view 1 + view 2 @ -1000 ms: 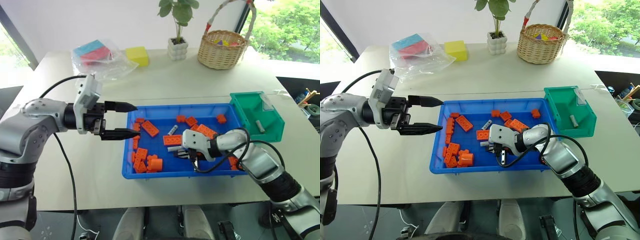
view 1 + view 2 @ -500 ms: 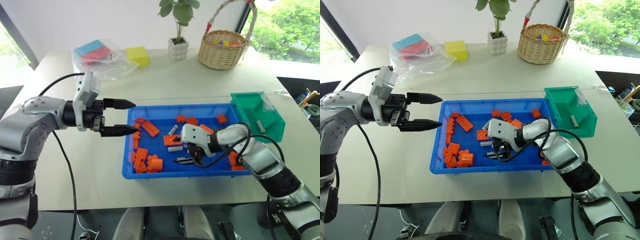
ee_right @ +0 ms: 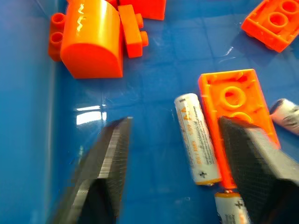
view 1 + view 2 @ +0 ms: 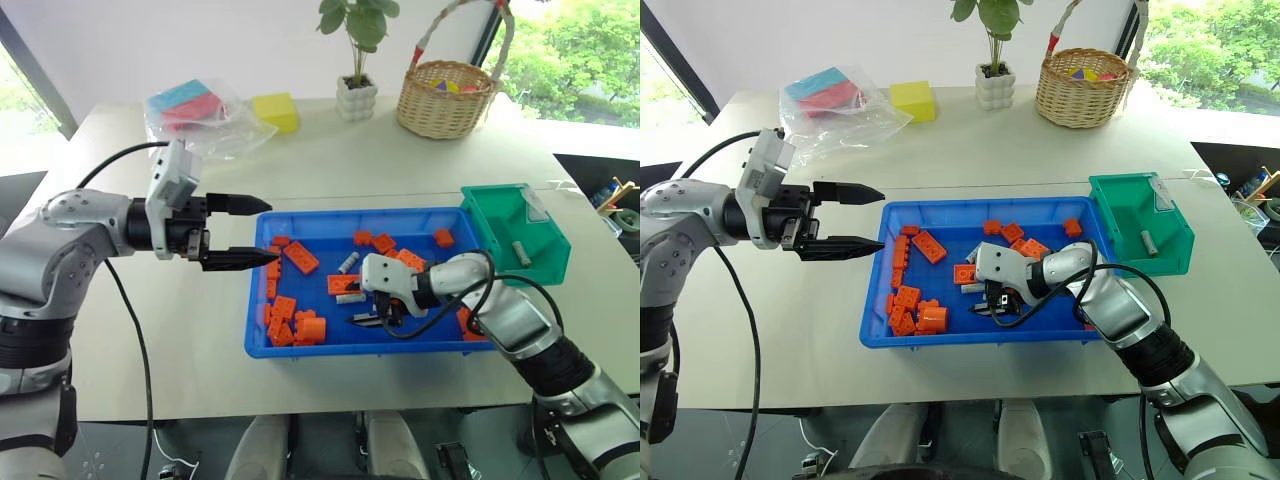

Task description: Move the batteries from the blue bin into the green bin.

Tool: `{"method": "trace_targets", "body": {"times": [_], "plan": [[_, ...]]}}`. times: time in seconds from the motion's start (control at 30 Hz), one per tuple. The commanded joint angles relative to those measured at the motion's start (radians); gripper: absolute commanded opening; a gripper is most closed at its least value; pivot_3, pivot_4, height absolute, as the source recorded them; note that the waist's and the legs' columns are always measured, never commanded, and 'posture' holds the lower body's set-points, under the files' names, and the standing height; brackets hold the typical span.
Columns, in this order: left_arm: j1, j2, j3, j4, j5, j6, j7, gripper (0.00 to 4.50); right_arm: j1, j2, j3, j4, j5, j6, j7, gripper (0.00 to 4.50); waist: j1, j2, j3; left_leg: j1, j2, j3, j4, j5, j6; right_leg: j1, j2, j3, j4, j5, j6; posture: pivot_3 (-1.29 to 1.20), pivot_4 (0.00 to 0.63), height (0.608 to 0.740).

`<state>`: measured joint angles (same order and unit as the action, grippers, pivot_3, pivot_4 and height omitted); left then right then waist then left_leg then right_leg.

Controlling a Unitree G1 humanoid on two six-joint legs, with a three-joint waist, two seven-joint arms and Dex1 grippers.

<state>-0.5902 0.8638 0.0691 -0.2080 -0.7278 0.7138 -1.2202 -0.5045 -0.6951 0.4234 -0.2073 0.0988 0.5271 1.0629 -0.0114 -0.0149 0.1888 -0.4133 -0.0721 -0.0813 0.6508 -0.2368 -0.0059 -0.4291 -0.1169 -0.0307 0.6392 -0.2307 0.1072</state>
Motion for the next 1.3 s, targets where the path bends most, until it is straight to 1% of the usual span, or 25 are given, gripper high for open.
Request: {"method": "trace_targets", "body": {"times": [0.03, 0.3, 0.53, 0.73, 0.83, 0.93, 1.13, 1.3], "plan": [[-0.006, 0.003, 0.019, -0.008, -0.001, -0.017, -0.004, 4.50, 0.016, 0.004, -0.004, 0.009, -0.024, -0.010, -0.019, 1.86, 0.000, 0.000, 0.000, 0.000, 0.000, 0.000, 0.000, 0.000, 0.000, 0.000, 0.000, 0.000, 0.000, 0.000, 0.000, 0.00, 0.150, 0.702], [-0.011, -0.003, 0.013, -0.001, 0.005, -0.027, -0.006, 4.50, -0.030, 0.042, -0.053, -0.013, 0.003, 0.046, -0.053, 1.86, -0.001, 0.000, 0.000, 0.001, 0.000, 0.000, 0.000, 0.000, 0.000, 0.001, 0.000, 0.000, 0.000, 0.000, 0.000, 0.00, 0.150, 0.702], [-0.015, -0.003, 0.007, 0.010, 0.013, -0.039, -0.014, 4.50, -0.025, 0.018, -0.074, -0.122, 0.032, 0.106, -0.037, 1.86, 0.000, 0.000, 0.000, 0.001, 0.000, 0.000, -0.001, 0.000, 0.000, 0.000, 0.000, 0.000, 0.000, 0.000, 0.000, 0.00, 0.150, 0.702], [-0.015, -0.012, 0.001, 0.009, 0.021, -0.044, -0.017, 4.50, -0.019, -0.003, -0.121, -0.212, 0.082, 0.187, -0.053, 1.86, 0.000, 0.000, 0.000, 0.001, 0.000, 0.000, -0.001, 0.000, 0.000, 0.000, 0.000, 0.000, 0.000, 0.000, 0.000, 0.00, 0.150, 0.702], [-0.018, -0.018, -0.002, 0.011, 0.024, -0.045, -0.018, 4.50, -0.008, -0.006, -0.124, -0.231, 0.083, 0.211, -0.072, 2.68, 0.000, 0.000, 0.000, 0.001, 0.000, 0.000, -0.001, 0.000, 0.000, 0.001, 0.000, 0.000, 0.000, 0.000, 0.000, 0.00, 0.150, 0.702], [-0.027, -0.023, -0.007, 0.015, 0.028, -0.047, -0.020, 4.50, 0.020, -0.013, -0.114, -0.233, 0.077, 0.211, -0.087, 4.06, 0.000, 0.000, 0.000, 0.001, 0.000, 0.000, -0.001, 0.000, 0.000, 0.001, 0.000, 0.000, 0.000, 0.000, 0.000, 0.00, 0.150, 0.702], [-0.036, -0.022, -0.010, 0.022, 0.032, -0.046, -0.029, 4.50, 0.054, -0.015, -0.098, -0.189, 0.054, 0.193, -0.113, 4.06, 0.000, 0.000, 0.000, 0.001, 0.000, 0.000, -0.001, 0.000, 0.000, 0.001, 0.000, 0.000, 0.000, 0.000, 0.000, 0.00, 0.150, 0.702], [-0.022, -0.006, -0.009, 0.005, 0.025, -0.034, -0.045, 4.50, 0.091, -0.024, -0.092, -0.233, 0.057, 0.199, -0.120, 4.06, 0.000, 0.000, 0.000, 0.001, 0.000, 0.000, -0.001, 0.000, 0.000, 0.001, 0.000, 0.000, 0.000, 0.000, 0.000, 0.00, 0.150, 0.702]]}}
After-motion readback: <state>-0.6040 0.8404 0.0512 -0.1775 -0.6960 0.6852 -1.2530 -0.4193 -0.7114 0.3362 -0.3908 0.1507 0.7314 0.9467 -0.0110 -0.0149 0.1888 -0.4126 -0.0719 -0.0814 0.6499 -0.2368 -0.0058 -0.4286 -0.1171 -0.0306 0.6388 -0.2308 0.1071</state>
